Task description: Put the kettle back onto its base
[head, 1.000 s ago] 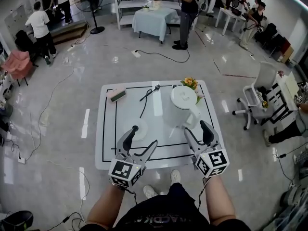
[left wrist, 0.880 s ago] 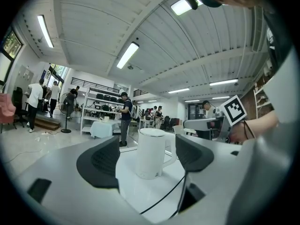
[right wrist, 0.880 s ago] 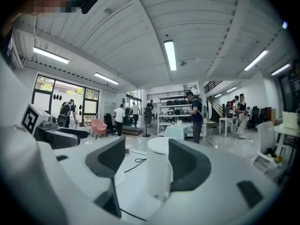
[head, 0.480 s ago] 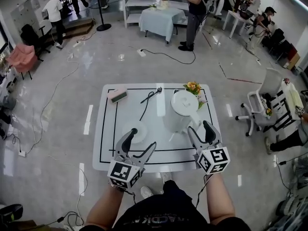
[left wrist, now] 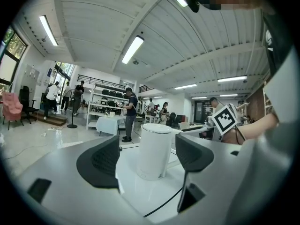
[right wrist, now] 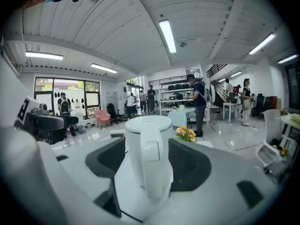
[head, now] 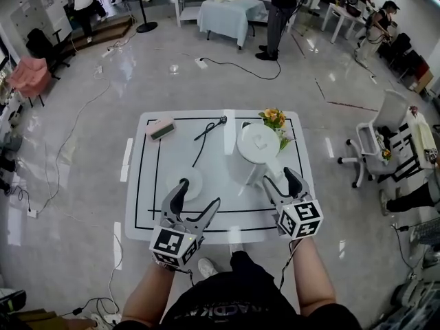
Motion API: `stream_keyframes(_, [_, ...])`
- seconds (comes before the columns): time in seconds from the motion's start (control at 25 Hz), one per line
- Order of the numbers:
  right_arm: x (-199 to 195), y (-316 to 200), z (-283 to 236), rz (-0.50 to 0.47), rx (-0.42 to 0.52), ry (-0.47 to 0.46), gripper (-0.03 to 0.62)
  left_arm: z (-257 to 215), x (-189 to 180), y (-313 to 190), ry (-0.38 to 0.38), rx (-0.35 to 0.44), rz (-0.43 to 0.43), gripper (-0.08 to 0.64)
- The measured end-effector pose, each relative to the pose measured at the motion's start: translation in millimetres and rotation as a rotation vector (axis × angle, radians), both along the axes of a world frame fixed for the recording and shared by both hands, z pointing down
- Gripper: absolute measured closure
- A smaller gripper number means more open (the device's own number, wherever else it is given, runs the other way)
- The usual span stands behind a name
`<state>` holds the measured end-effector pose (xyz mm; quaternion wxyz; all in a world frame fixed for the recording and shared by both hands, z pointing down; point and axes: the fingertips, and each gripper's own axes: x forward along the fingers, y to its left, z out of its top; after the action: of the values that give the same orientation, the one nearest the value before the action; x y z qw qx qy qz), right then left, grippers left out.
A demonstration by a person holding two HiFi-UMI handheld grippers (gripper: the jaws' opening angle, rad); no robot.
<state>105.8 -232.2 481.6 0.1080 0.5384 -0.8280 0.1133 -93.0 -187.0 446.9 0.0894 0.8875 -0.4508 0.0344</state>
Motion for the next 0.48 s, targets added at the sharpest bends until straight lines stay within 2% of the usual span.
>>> stream_keyframes(0.32, [0.8,-17.2,32.5,-0.038,-0.101,0.063,0.321,9.3,11.3,-5.0,-0.002,-0.028,-0.008,0.198])
stream_keyframes(0.48, [2.6,-25.3,40.8,-0.033,-0.146,0.056,0.322,12.1,10.3,-8.1,-0.009,-0.036,-0.020,0.198])
